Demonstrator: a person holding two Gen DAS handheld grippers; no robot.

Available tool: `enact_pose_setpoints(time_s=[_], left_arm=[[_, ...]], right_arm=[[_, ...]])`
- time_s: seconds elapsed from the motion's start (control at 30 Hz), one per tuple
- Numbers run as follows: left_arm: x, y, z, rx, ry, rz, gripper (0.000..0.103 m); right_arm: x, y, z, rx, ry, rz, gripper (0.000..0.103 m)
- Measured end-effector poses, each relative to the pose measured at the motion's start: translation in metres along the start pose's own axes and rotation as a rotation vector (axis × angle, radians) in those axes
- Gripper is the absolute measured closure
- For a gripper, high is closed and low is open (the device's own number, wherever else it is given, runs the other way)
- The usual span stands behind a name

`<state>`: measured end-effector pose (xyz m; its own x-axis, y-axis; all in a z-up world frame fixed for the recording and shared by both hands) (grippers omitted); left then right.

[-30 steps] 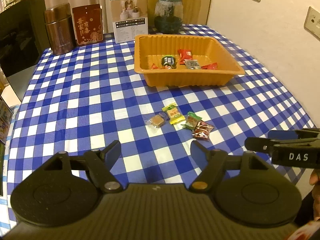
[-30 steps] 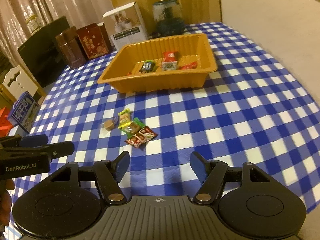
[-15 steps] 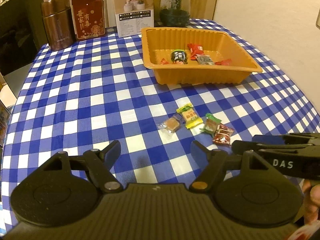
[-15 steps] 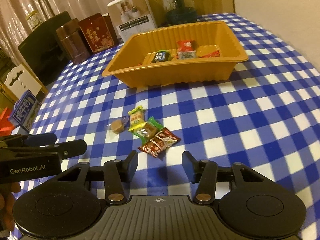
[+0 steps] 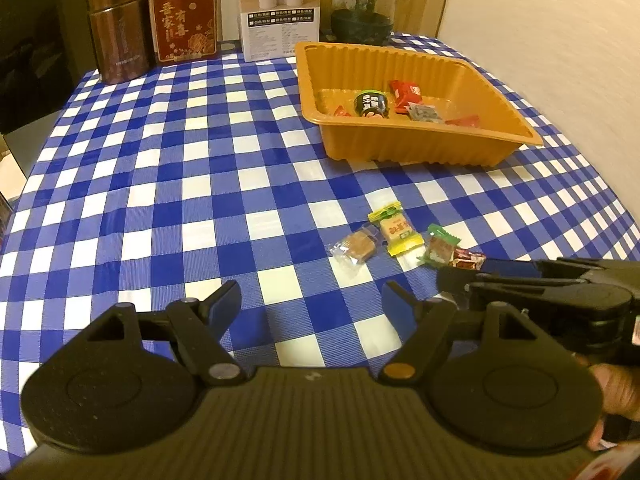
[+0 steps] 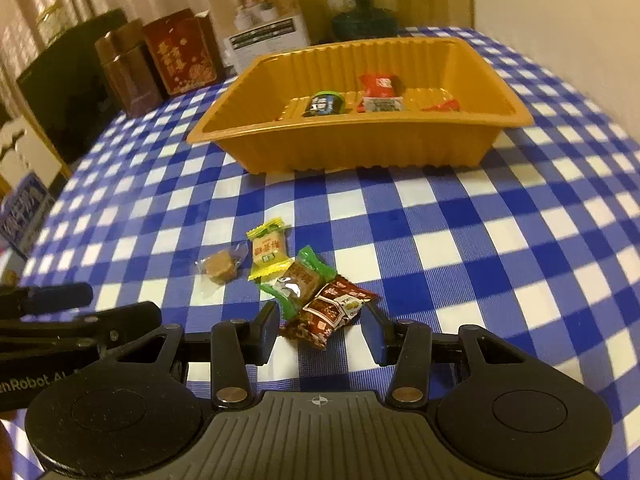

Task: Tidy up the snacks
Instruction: 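Move both open tools back toward the remaining small snacks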

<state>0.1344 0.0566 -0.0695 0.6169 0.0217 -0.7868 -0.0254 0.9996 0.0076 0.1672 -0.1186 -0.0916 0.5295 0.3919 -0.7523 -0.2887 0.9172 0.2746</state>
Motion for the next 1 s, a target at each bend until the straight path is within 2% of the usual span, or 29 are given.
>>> enact_pose_setpoints(time_s=[0.13,0.33,0.47,0.8,0.87,0.93,1.0], left_arm=[[0.0,-0.001,0.0,0.002,-0.002,-0.001,0.028],[0.001,-0.004,0.0,0.005,0.0,-0.009,0.028],[0.003,-0.008,-0.001,0.012,0.002,-0.017,0.028],[0.006,-0.01,-0.002,0.017,0.003,-0.031,0.028],[0.008,-0.011,-0.002,0.021,0.004,-0.035,0.028],[0.009,-0.012,-0.002,0.023,0.006,-0.043,0.028],[0.01,-0.014,-0.002,0.027,0.006,-0.047,0.028]], right_arm=[[-0.001,0.002,-0.005,-0.079,0.007,-0.02,0.057],[-0.012,-0.013,-0.013,-0.107,-0.017,-0.069,0.06],[-0.016,-0.021,-0.013,-0.094,-0.032,-0.05,0.06],[-0.001,-0.012,-0.008,-0.195,-0.047,-0.031,0.06],[0.002,-0.01,-0.009,-0.217,-0.046,-0.033,0.063],[0.003,-0.008,-0.01,-0.236,-0.05,-0.04,0.073],[0.003,-0.007,-0.012,-0.243,-0.051,-0.039,0.073]])
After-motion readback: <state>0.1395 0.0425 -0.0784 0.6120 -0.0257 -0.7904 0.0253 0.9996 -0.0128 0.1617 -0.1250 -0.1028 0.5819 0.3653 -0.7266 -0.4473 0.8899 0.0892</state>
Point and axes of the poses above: each gripper's, at about its wrist camera, not at the fingertips, and x roughly the way its jaws point, y to its left, z to its top, the point moved 1 cm from there along x, roughly the way its jaws point, and after that the axes turned 5 degrees about z, right-handed, at the moved point
